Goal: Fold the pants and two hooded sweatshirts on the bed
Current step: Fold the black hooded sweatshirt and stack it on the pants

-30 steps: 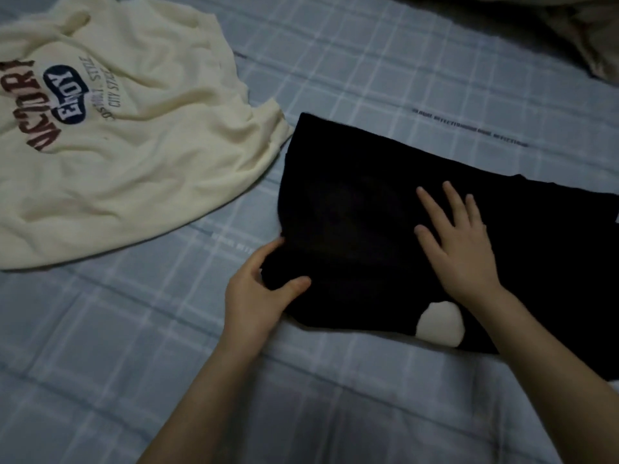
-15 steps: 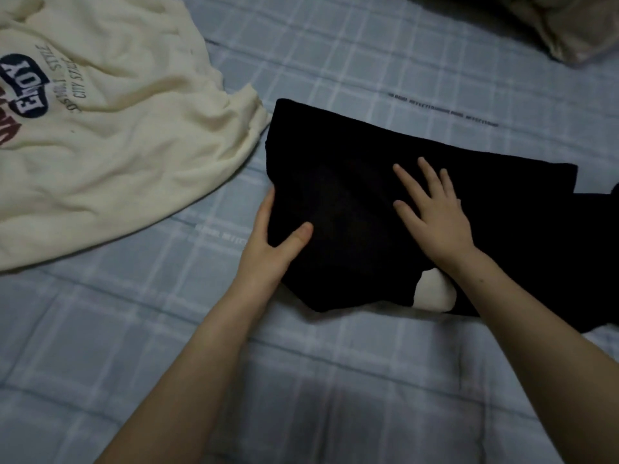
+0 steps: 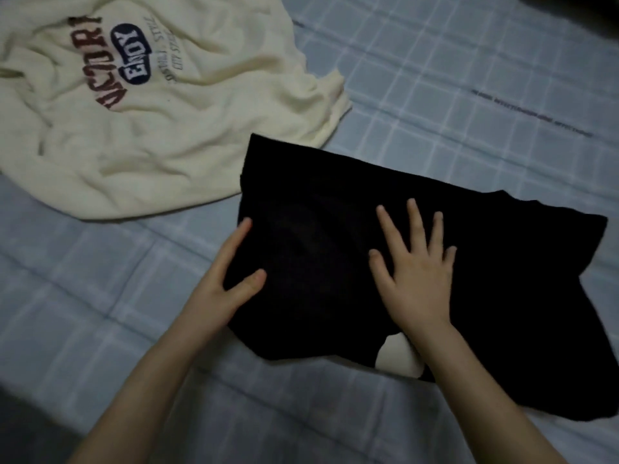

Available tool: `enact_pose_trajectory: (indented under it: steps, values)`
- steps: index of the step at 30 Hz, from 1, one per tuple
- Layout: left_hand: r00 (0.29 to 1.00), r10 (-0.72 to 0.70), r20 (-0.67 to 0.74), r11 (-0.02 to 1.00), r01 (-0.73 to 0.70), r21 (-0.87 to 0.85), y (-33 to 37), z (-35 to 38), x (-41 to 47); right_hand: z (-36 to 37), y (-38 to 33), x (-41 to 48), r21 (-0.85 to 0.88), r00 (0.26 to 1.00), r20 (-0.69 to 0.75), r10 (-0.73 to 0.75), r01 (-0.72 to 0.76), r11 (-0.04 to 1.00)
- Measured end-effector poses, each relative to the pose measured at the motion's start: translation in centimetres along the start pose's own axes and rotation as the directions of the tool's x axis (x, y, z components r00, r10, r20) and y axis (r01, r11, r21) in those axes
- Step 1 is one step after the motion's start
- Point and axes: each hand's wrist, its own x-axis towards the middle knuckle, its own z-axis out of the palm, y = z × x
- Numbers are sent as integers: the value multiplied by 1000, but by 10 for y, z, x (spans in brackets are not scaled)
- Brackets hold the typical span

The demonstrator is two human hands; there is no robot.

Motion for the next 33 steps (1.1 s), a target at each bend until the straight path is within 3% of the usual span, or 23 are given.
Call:
enact_pose_trajectory:
  steps: [2, 4, 6, 8, 11, 16, 20, 23, 25, 27, 29, 33]
  values:
    - [997, -82, 0, 994, 82, -66, -8, 3, 3, 1, -5, 3, 3, 1000, 6, 20, -20, 1000]
    - [992, -130, -11, 987, 128, -93, -10, 4, 9, -8, 1, 5, 116, 1000, 16, -15, 13, 993]
    - [991, -133, -19, 985, 130, -113, -13, 4, 11, -22, 15, 3, 206, 997, -67, -49, 62, 977]
    - [992, -123, -24, 987, 120, -111, -15, 5, 9, -28, 29, -1, 91, 984, -177, -20, 37, 995]
    - [992, -125, -26, 978, 118, -175, -17, 10, 6, -10, 39, -4, 59, 994, -21, 105, -104, 993]
    - [993, -80, -87, 973, 59, -222, 19, 27, 4, 0, 50, 2, 147, 997, -14, 71, -68, 987]
    - [992, 96, -81, 994, -100, -51, 77, 65, -3, -7, 55, -1, 232, 999, 14, 51, -53, 971]
    - [980, 197, 32, 980, -198, 20, 111, 113, -12, -28, 66, -5, 390, 999, 34, 3, -17, 921]
    - [968, 211, 138, 973, -221, 64, 125, 147, -17, -46, 83, -15, 428, 998, -58, -20, 43, 903]
    - [953, 212, 215, 964, -240, 112, 134, 178, -18, -61, 111, -31, 331, 980, -196, 9, 57, 942]
    - [943, 215, 255, 951, -261, 164, 142, 208, -15, -69, 148, -51, 247, 965, -243, 99, -37, 968]
    - [930, 203, 306, 915, -292, 279, 137, 270, -1, -65, 216, -91, 249, 927, -179, 330, -282, 927]
